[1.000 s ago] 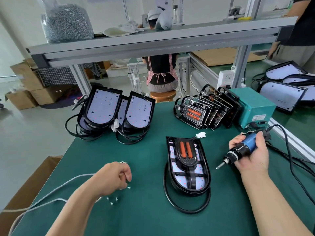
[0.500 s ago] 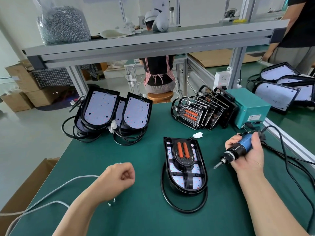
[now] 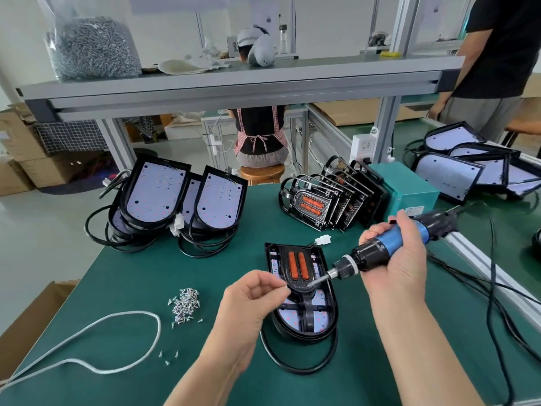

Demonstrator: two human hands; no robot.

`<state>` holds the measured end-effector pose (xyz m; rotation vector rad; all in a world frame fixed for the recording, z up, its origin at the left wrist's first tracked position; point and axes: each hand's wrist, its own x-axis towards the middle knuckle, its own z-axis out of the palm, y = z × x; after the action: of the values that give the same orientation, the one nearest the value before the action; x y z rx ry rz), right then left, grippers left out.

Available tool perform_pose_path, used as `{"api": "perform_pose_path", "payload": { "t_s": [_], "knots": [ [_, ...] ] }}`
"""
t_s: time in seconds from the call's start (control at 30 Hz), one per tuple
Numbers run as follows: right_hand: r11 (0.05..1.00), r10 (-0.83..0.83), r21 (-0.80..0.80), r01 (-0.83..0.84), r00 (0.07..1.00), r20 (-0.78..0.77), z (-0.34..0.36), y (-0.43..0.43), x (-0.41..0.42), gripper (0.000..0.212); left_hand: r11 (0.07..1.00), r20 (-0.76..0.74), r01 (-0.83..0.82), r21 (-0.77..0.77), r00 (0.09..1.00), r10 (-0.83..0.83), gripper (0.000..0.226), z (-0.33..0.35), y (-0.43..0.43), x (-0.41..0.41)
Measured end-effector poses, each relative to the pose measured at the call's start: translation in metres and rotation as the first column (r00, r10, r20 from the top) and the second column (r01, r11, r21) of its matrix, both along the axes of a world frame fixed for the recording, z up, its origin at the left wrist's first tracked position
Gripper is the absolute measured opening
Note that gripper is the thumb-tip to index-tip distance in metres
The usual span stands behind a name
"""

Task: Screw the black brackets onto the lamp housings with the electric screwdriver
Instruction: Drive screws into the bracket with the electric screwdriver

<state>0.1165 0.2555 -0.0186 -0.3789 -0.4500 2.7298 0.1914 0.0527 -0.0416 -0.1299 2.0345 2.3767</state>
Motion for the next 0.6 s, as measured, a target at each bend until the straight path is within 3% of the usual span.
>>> {"api": "perform_pose_path", "payload": {
  "t_s": [0.27,0.6],
  "knots": [
    [0.94,-0.135,0.304,0.158,0.986,-0.095,0.041,-0.018,0.025,0.019,0.994,-0.014,0.019,0.104,1.0,-0.018,0.026,0.011,0.01,0.005],
    [0.889,-0.12,0.424,0.172,0.982,-0.148,0.065,-0.032,0.056,0.025,0.974,0.001,0.058,0.221,0.998,-0.06,0.024,0.017,0.017,0.009]
  ]
}}
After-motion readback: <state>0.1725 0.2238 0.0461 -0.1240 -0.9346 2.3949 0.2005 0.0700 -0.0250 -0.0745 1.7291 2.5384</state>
